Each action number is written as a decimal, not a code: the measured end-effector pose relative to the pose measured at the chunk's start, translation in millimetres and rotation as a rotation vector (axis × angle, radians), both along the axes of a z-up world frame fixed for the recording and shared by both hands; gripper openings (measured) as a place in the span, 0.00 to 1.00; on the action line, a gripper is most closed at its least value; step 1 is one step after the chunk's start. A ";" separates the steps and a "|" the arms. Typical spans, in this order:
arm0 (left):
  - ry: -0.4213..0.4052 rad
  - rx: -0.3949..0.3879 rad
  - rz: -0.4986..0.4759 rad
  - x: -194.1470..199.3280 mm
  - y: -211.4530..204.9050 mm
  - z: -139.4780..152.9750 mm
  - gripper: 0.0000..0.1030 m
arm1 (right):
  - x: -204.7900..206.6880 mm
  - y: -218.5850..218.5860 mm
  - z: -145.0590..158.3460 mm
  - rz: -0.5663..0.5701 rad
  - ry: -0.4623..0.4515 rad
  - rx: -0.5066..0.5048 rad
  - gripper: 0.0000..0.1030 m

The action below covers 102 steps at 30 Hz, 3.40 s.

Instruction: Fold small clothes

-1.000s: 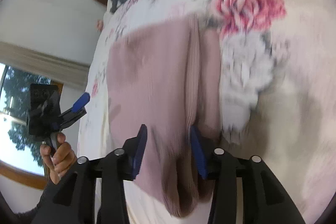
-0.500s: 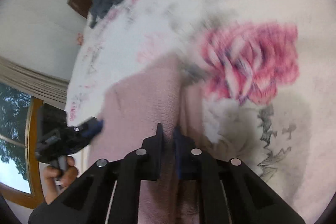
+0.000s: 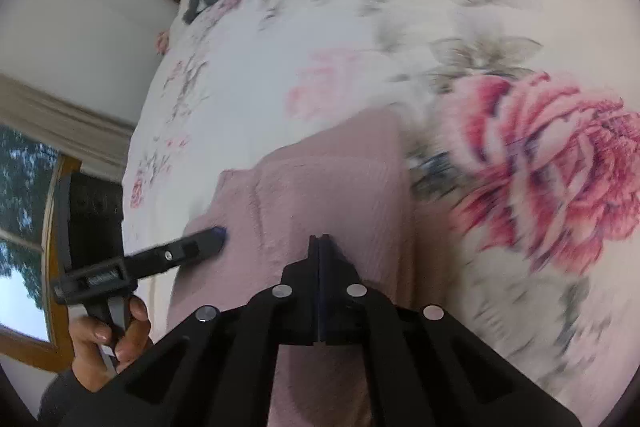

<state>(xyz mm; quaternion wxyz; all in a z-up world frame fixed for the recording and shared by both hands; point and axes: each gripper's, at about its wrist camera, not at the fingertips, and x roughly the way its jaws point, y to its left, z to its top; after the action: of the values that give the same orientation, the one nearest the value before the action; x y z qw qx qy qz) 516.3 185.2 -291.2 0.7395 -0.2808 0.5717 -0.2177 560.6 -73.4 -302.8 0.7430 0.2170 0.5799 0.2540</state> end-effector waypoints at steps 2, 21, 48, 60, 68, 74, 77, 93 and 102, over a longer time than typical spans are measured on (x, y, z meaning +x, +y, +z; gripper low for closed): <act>0.014 -0.009 0.003 2.8 2.8 0.7 0.07 | 4.3 -7.4 -6.2 -0.018 0.040 0.038 0.00; -0.111 -0.060 -0.064 -107.5 20.2 46.7 0.18 | -107.5 -29.1 40.7 0.083 -0.028 0.124 0.04; -0.012 -0.107 0.117 -222.3 93.4 4.7 0.88 | -78.5 -102.2 25.2 -0.090 0.138 0.282 0.81; 0.034 -0.285 0.061 -187.1 61.4 -51.7 0.87 | -25.8 -42.1 -29.9 0.058 0.244 0.213 0.81; 0.046 -0.332 -0.024 -162.0 19.7 -60.6 0.80 | -13.1 -22.1 -37.0 0.105 0.222 0.225 0.82; 0.080 -0.254 -0.015 -162.0 7.5 -57.0 0.48 | -17.2 -9.1 -33.4 0.107 0.189 0.202 0.65; 0.087 -0.224 -0.013 -154.4 7.7 -48.5 0.37 | -22.6 -10.4 -24.0 0.091 0.152 0.200 0.47; -0.020 -0.145 -0.031 -210.4 58.1 64.4 0.30 | -81.3 34.2 78.5 0.086 0.051 0.300 0.43; 0.056 -0.152 0.117 -364.6 137.5 32.6 0.30 | -185.1 127.3 38.0 0.231 0.167 0.370 0.43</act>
<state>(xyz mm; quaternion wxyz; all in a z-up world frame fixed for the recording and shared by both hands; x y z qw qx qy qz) 151.7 322.7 -258.6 0.7112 -0.3748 0.5569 -0.2089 375.5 53.9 -264.8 0.6060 0.3018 0.6039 0.4206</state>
